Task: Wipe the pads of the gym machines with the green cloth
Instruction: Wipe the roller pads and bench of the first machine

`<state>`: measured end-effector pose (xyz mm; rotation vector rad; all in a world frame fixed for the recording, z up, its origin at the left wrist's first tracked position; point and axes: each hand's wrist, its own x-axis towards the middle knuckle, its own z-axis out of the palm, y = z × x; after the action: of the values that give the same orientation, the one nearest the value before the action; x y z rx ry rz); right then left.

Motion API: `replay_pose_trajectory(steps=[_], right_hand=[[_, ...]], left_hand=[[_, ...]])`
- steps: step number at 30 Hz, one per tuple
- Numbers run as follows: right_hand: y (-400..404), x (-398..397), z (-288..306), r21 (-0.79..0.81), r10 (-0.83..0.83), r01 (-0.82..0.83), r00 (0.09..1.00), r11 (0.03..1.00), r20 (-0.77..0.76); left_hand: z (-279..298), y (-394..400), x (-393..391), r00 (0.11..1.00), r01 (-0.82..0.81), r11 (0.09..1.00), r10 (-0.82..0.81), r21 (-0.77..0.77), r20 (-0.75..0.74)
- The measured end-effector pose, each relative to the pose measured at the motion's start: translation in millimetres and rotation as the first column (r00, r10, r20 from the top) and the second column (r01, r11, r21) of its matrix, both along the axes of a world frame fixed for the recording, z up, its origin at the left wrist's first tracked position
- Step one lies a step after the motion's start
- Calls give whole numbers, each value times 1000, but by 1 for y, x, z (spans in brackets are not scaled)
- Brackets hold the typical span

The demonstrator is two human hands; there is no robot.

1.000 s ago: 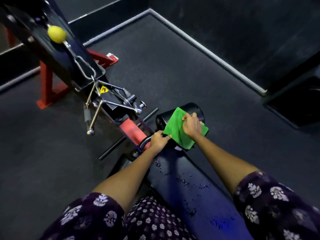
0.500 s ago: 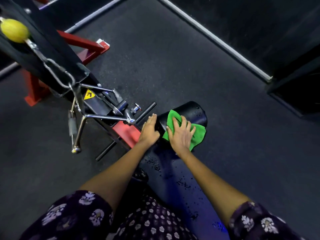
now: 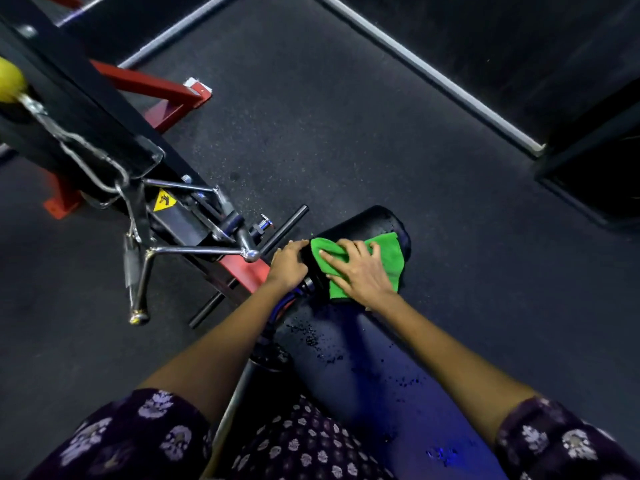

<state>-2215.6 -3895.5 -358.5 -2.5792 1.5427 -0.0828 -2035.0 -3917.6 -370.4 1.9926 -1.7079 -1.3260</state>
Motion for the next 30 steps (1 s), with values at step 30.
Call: replay_pose_trajectory(steps=[30], right_hand=[[-21,13,7,231,-328,312,944,922,34]], left_hand=[[10,-6,-9,976,156,985,-166,75,141]])
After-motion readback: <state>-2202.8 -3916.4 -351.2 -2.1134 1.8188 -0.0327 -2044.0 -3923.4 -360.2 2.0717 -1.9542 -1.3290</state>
